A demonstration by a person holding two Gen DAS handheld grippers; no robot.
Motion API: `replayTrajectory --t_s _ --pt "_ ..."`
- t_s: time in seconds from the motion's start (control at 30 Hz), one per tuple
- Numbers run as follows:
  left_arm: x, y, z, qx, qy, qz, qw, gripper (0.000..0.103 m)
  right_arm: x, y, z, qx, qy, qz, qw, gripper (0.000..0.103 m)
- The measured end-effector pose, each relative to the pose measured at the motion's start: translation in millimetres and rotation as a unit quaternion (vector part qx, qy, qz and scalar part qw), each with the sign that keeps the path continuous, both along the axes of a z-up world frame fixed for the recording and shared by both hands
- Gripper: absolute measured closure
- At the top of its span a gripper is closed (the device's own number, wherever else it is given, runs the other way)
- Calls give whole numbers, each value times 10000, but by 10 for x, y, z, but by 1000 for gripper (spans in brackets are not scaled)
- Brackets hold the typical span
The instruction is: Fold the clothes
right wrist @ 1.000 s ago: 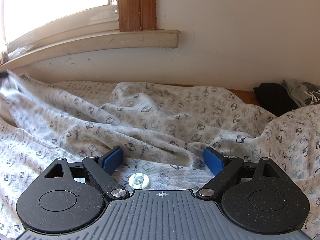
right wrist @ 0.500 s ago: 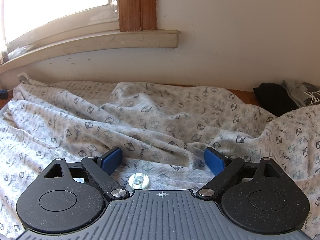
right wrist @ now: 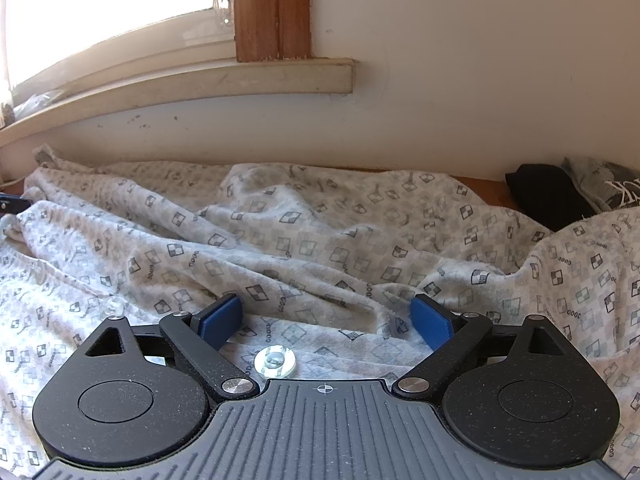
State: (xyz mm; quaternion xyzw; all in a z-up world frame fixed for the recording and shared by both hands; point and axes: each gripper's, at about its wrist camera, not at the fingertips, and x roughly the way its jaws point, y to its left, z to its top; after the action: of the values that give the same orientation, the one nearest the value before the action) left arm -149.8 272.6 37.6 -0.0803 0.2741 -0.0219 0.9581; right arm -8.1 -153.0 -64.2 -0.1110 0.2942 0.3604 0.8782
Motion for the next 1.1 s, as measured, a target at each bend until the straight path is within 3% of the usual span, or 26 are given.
replayTrajectory --t_s 0.13,0.27,0.43,0.57,0.6,0.8,1.0,1.1 --pt "-326 -34 293 95 -445 -161 9988 102 6 -6 -8 18 26 2 10000 12" --pt "-595 -69 411 -74 -392 -349 9986 102 -2 -7 -12 18 20 0 10000 12" --pt "-850 -214 166 -204 159 -636 9976 102 -8 -2 -14 16 15 -5 10000 12" --pt "-925 -289 -16 -11 431 -649 9970 100 -6 -3 -15 16 13 6 10000 11" --pt "-932 -280 -33 57 456 -596 9972 96 -8 -1 -15 15 12 4 10000 11" --pt "-788 0 18 252 273 10 9993 68 -8 4 -15 17 16 -3 10000 11" --pt "-360 260 -106 -54 371 456 9983 64 -9 4 -14 26 23 -11 10000 11" --pt "-172 281 -186 17 434 566 9975 64 -5 3 -12 31 26 -15 10000 11"
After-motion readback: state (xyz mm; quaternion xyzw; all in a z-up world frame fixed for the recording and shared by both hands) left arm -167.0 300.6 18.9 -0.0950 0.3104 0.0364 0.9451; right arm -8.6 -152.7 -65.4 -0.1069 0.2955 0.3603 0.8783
